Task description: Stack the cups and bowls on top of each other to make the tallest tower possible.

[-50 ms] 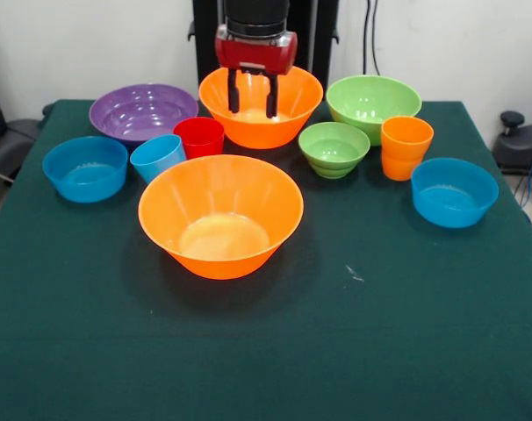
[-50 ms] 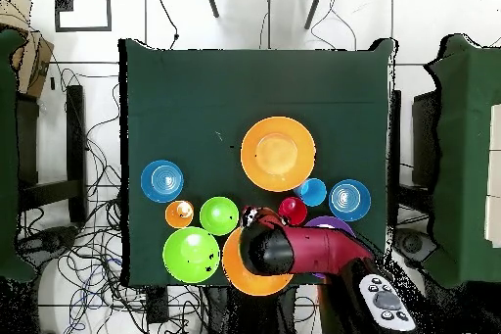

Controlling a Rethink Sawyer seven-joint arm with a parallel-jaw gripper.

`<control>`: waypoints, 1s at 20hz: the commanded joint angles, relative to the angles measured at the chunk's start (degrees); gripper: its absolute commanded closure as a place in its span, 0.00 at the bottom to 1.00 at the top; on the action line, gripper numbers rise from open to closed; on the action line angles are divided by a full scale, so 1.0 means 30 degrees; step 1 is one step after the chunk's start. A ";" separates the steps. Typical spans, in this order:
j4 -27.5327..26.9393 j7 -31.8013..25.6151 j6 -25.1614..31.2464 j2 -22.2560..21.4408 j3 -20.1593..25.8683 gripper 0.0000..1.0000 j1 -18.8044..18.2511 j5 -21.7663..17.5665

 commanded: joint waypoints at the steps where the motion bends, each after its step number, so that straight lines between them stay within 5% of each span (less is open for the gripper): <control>1: 0.0242 -0.0013 -0.1065 0.0953 0.1838 0.00 -0.0105 -0.1720; 20: -0.0460 -0.0238 -0.0844 0.1749 0.2515 0.00 -0.1418 -0.2746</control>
